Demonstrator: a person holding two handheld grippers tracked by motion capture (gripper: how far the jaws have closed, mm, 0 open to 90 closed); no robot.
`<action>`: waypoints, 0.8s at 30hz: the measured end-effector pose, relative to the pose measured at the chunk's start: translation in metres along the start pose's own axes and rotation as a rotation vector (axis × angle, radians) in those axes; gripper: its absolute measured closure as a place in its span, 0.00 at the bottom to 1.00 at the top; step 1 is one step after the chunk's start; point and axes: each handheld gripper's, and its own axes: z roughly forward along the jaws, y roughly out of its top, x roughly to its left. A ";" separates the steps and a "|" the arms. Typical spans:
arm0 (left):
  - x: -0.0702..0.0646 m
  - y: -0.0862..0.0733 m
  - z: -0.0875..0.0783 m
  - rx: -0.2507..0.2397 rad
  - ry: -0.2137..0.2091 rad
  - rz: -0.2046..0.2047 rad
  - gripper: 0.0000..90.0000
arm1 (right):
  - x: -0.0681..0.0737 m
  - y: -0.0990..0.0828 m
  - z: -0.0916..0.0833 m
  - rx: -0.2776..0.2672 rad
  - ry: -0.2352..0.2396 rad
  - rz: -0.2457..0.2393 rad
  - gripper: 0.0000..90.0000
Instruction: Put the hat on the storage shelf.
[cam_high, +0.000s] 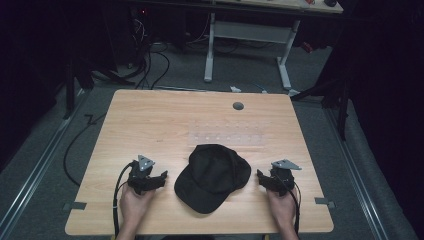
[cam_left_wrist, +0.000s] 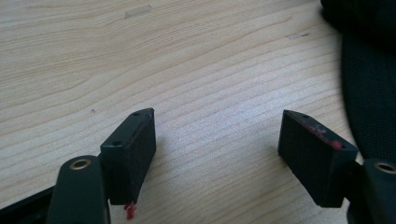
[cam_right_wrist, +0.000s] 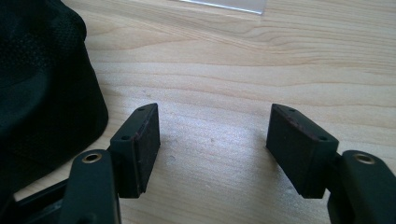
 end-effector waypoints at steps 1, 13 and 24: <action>0.000 0.000 0.000 0.000 0.000 0.000 0.31 | 0.000 0.000 0.000 0.000 0.000 0.000 0.39; 0.000 0.000 0.000 0.000 0.000 -0.001 0.31 | -0.001 0.000 0.000 0.000 0.005 -0.001 0.39; 0.000 0.000 0.000 0.000 0.001 -0.001 0.31 | -0.002 -0.001 -0.001 -0.004 0.009 -0.005 0.44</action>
